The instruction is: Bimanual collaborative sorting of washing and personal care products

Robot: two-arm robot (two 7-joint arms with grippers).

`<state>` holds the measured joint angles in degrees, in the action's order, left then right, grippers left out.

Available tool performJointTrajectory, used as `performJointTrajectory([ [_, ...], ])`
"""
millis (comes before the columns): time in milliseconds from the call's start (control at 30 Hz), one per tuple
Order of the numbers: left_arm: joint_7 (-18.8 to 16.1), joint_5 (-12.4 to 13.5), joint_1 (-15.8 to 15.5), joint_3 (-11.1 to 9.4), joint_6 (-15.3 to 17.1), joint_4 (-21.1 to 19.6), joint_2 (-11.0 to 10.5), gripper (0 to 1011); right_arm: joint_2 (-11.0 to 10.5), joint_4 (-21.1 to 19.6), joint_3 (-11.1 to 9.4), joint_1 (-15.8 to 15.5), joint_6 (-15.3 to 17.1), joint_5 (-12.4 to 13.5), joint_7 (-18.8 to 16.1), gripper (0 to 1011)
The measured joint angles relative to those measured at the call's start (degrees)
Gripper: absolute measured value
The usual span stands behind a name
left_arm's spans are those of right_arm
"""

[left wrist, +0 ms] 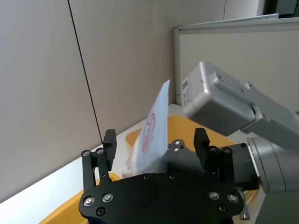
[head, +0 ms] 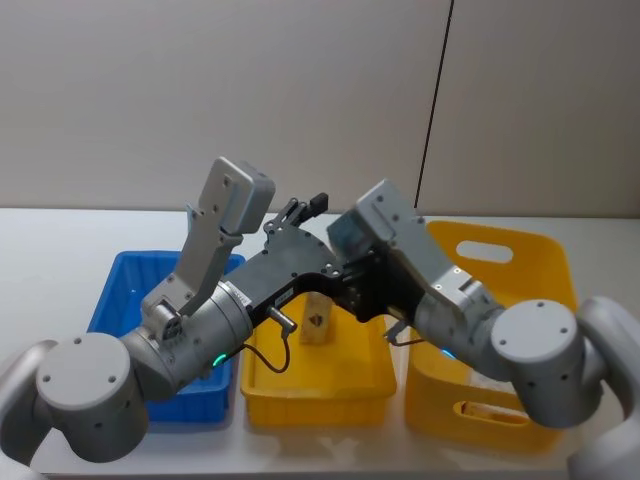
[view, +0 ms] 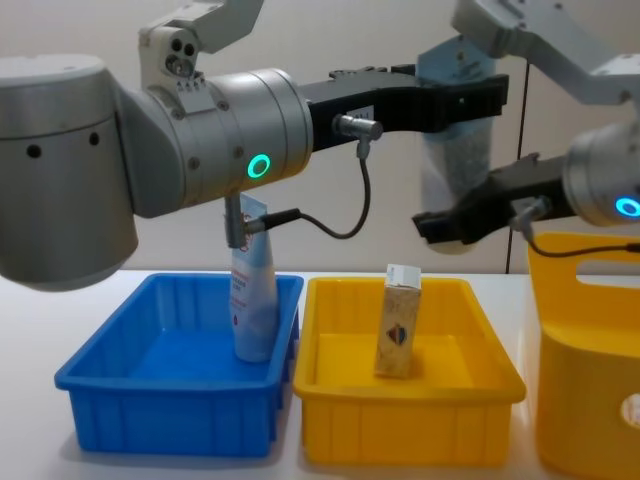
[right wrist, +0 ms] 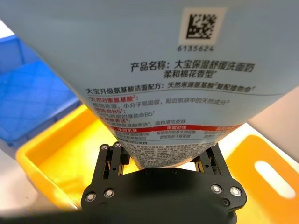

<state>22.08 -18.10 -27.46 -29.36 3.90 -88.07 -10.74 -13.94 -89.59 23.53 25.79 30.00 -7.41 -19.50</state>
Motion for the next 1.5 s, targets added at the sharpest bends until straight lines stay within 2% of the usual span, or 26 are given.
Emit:
performJointTrajectory([
  [33,0.0,0.0,0.0,0.0,0.0,0.0,0.0,992,-0.2,-0.1,-0.2,-0.2,0.1,0.0,0.0,623],
  [200,0.0,0.0,0.0,0.0,0.0,0.0,0.0,1001,-1.3,-1.4,-2.1,-1.7,0.8,0.1,0.4,623],
  [400,0.0,0.0,0.0,0.1,0.0,0.0,0.0,1001,-2.4,-3.7,-5.5,-4.5,1.7,1.1,1.2,623],
  [667,-0.1,0.0,0.0,0.1,0.0,0.0,0.0,1001,-2.4,-6.2,-11.5,-8.1,3.4,3.4,2.8,623],
  [833,-0.1,0.0,0.0,0.1,0.0,0.0,0.0,1001,-2.0,-6.6,-15.0,-8.7,5.6,5.0,3.4,623],
  [1067,-0.1,0.0,0.0,0.0,0.0,0.0,0.0,1001,-1.7,-5.2,-19.0,-7.5,11.0,7.3,3.1,623],
  [1200,-0.1,0.0,0.0,0.0,0.0,0.0,0.0,1001,-1.9,-4.2,-19.9,-6.5,13.4,8.1,2.3,623],
  [1267,-0.1,0.0,0.0,0.0,0.0,0.0,0.0,1001,-2.3,-2.7,-20.5,-5.1,15.6,8.7,1.3,623],
  [1500,-0.1,0.0,0.0,0.0,0.0,0.0,0.0,1001,-3.6,1.4,-20.4,-1.3,20.6,9.9,-1.7,623],
])
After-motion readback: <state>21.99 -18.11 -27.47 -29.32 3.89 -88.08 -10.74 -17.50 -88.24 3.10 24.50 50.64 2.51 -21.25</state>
